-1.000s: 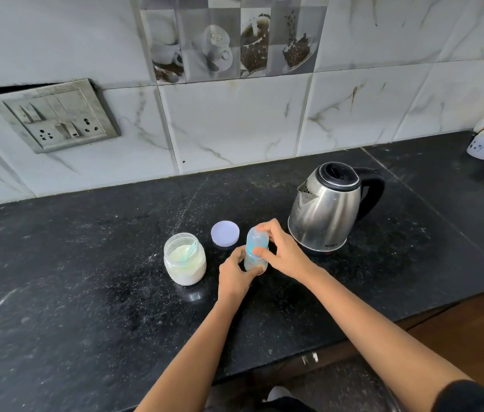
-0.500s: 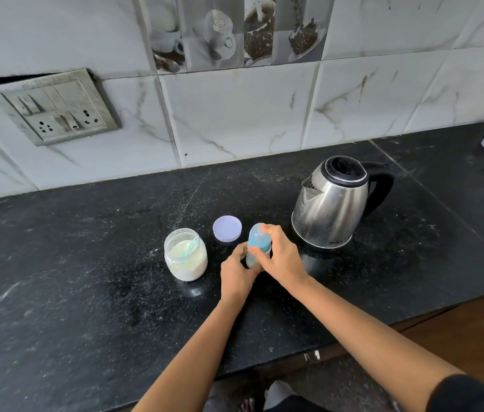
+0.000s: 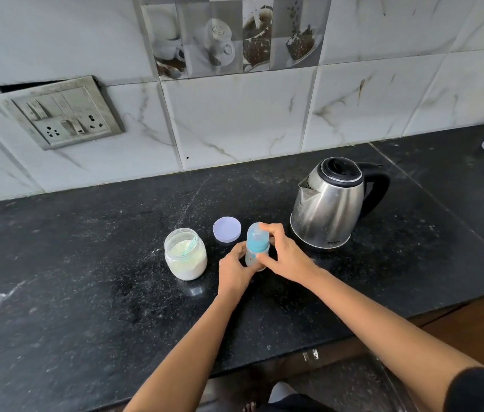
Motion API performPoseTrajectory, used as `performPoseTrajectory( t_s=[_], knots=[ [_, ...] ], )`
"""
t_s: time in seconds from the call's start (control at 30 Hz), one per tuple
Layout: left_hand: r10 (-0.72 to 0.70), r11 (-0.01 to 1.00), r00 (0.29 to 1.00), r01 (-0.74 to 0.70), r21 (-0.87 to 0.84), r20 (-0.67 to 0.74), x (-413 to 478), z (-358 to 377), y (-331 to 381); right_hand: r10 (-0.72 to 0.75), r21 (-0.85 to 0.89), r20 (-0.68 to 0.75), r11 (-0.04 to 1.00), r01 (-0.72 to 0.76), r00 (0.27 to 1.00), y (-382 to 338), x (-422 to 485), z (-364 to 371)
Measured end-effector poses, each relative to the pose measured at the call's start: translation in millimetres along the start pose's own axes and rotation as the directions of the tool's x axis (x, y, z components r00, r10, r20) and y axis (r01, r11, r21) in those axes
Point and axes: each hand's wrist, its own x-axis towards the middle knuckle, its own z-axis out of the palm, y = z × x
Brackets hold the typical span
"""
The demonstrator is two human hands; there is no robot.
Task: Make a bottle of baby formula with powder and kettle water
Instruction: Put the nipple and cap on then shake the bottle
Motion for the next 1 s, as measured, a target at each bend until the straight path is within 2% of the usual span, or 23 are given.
performPoseTrajectory(
  t_s=[0.1, 0.23, 0.37, 0.47, 0.53, 0.63, 0.67, 0.7, 0.77, 0.87, 0.93, 1.0],
  knots=[
    [-0.013, 1.0, 1.0, 0.013, 0.012, -0.014, 1, 1, 10, 0.034, 0.152, 0.002, 0.988, -0.034, 0.999, -3, 7, -3],
    [-0.025, 1.0, 1.0, 0.025, -0.018, -0.014, -2, 4, 14, 0.181, 0.344, 0.049, 0.92, -0.187, 0.982, -5, 14, -13],
    [0.046, 0.987, 0.999, -0.047, -0.151, -0.008, -13, 3, 19, 0.282, 0.639, 0.069, 0.724, -0.26, 0.957, -5, 12, -17],
    [0.059, 0.982, 0.985, -0.086, -0.168, -0.164, -27, 3, 21, 0.415, 0.833, 0.073, 0.474, -0.285, 0.907, -9, 11, -15],
    [0.016, 0.989, 0.96, -0.057, -0.14, -0.278, -37, 3, 16, 0.475, 0.909, 0.169, 0.263, -0.323, 0.863, -14, 10, -16],
    [-0.002, 1.0, 0.943, 0.01, 0.021, -0.333, -52, -2, -4, 0.476, 0.906, 0.423, -0.21, -0.367, 0.771, -23, 12, -22],
    [0.008, 0.994, 0.947, 0.028, 0.106, -0.322, -56, -3, -14, 0.458, 0.873, 0.479, -0.339, -0.352, 0.749, -26, 14, -26],
    [0.016, 0.981, 0.953, 0.043, 0.188, -0.301, -60, -5, -23, 0.44, 0.846, 0.507, -0.42, -0.329, 0.741, -29, 14, -30],
    [0.039, 0.948, 0.967, 0.044, 0.315, -0.25, -66, -6, -39, 0.413, 0.821, 0.512, -0.492, -0.289, 0.753, -36, 16, -36],
    [0.13, 0.892, 0.978, -0.043, 0.451, -0.165, -68, -5, -48, 0.403, 0.794, 0.509, -0.562, -0.234, 0.76, -43, 17, -38],
    [0.147, 0.862, 0.982, -0.07, 0.503, -0.116, -66, -4, -49, 0.388, 0.789, 0.499, -0.574, -0.22, 0.775, -47, 16, -37],
    [0.133, 0.848, 0.987, -0.066, 0.526, -0.091, -64, -3, -49, 0.357, 0.811, 0.466, -0.538, -0.23, 0.809, -50, 16, -38]
  ],
)
